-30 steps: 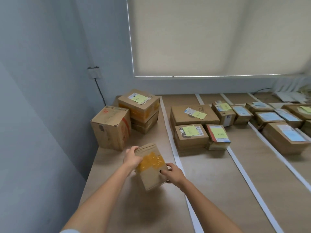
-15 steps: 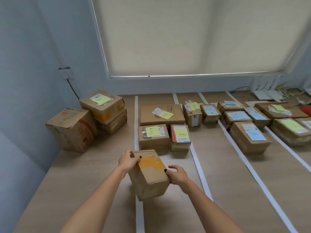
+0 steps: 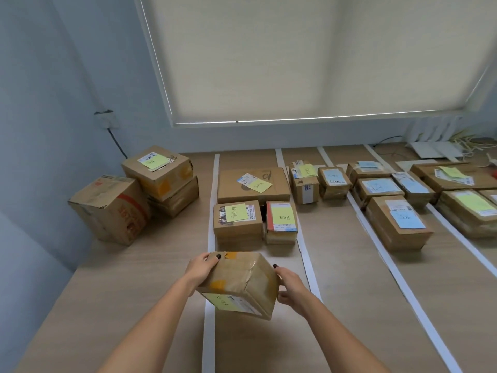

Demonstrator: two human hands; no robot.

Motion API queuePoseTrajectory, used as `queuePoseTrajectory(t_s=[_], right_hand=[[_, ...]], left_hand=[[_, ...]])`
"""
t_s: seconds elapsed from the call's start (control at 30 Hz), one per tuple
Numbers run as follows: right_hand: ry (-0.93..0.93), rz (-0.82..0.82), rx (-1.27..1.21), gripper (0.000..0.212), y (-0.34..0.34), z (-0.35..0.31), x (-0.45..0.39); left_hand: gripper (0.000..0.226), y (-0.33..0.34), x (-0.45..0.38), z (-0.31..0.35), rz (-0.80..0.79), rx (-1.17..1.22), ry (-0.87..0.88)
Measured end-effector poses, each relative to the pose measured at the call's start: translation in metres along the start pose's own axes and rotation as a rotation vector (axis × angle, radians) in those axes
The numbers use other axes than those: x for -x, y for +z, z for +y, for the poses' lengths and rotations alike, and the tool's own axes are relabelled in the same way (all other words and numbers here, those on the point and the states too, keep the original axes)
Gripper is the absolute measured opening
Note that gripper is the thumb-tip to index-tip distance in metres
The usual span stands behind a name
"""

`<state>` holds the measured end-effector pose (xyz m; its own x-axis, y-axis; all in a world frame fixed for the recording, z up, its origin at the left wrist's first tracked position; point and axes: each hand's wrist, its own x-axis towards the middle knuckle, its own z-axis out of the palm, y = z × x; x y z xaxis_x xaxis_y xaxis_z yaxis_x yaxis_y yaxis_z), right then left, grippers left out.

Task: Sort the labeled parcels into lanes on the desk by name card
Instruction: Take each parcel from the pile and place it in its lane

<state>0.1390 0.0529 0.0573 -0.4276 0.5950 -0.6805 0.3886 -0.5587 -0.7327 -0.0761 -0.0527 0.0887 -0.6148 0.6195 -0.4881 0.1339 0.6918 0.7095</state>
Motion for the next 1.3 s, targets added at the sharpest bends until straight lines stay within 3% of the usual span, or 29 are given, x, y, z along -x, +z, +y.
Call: queuePoseTrajectory(t_s=[0.17, 0.4, 0.67, 0.9, 1.07, 1.17, 1.3], right_hand=[[-0.038, 0.023, 0.027, 0.032, -0.006, -0.019, -0.007], [0.043, -0.012, -0.16, 0.064, -0.005, -0.029, -0.019], [0.087, -0.048, -0.294, 0.064, 0.015, -0.05, -0.018], [0.054, 0.002, -0.314, 0.069, 0.027, -0.055, -0.025], [-0.019, 0.196, -0.283, 0.046, 0.039, -0.056, -0.017], [-0.174, 0.243, -0.256, 0.027, 0.044, -0.054, -0.014], [-0.403, 0.378, -0.198, 0.017, 0.049, -0.057, -0.011]], left_hand=[[0.028, 0.01, -0.005, 0.018, 0.022, 0.11, -0.019], [0.035, 0.004, -0.012, 0.025, 0.073, 0.373, -0.054], [0.039, -0.01, -0.017, 0.023, -0.055, 0.622, 0.014], [0.03, -0.02, -0.019, 0.015, -0.188, 0.594, 0.036], [0.025, -0.019, -0.021, 0.008, -0.187, 0.576, 0.054], [0.027, -0.019, -0.024, 0.005, -0.162, 0.59, 0.046], [0.031, -0.019, -0.026, 0.002, -0.147, 0.573, 0.074]])
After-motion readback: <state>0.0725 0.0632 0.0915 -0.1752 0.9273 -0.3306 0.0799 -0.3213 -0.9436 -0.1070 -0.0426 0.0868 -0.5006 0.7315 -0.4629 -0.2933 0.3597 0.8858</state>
